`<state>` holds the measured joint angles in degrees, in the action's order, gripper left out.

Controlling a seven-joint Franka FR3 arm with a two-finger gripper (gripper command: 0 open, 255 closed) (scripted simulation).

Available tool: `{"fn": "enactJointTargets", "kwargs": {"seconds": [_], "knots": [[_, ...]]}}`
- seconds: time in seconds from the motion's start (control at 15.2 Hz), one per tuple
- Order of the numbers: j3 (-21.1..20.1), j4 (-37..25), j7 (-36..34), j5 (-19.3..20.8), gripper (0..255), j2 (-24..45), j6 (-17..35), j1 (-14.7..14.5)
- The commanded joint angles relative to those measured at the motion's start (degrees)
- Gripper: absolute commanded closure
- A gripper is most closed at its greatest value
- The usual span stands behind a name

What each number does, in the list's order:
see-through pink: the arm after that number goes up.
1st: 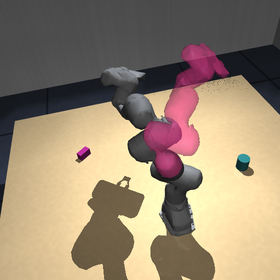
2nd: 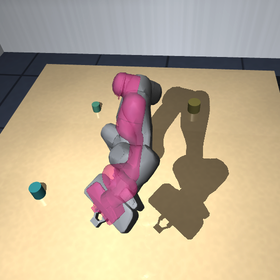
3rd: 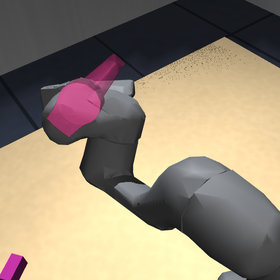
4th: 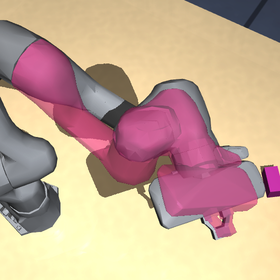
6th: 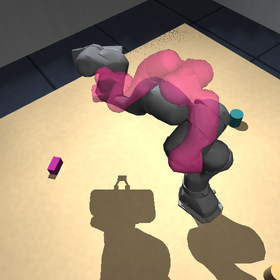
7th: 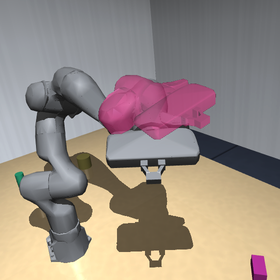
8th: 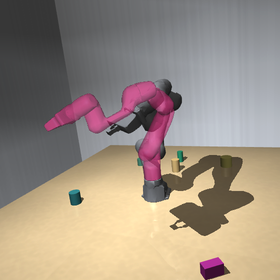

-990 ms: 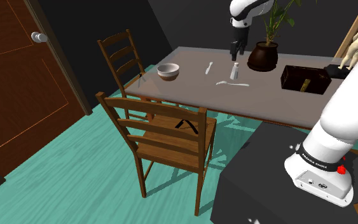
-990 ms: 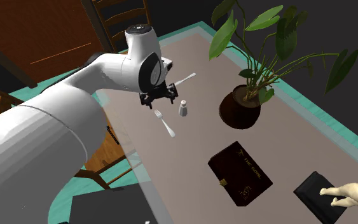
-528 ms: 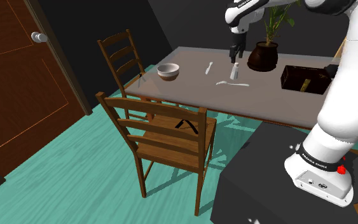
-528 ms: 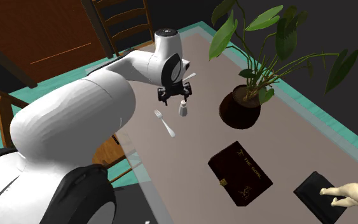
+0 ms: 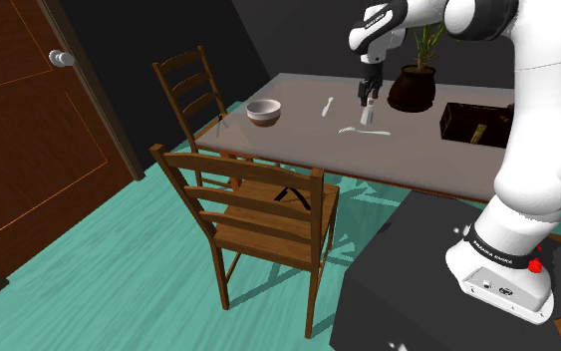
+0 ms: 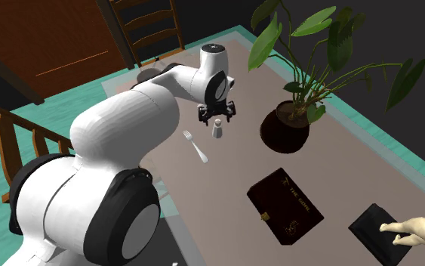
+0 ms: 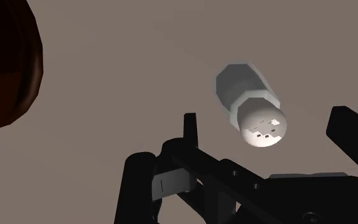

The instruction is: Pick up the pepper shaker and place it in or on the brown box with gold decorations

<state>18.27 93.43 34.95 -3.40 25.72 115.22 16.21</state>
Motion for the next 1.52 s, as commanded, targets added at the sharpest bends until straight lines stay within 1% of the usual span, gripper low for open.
{"fn": "enactJointTargets", "kwargs": {"seconds": [0.0,0.13,0.66,0.73,1.32,1.45], "knots": [[-0.09,0.64,0.14,-0.22,0,0.70,1.35,0.13],[-0.15,1.29,0.23,-0.36,0,1.11,2.39,0.21],[-0.16,1.27,0.23,-0.36,0,1.12,2.38,0.21],[-0.16,1.27,0.23,-0.36,255,1.12,2.38,0.21],[-0.16,1.27,0.23,-0.36,255,1.12,2.39,0.21],[-0.05,0.63,0.18,-0.16,255,0.49,1.13,0.15]]}}
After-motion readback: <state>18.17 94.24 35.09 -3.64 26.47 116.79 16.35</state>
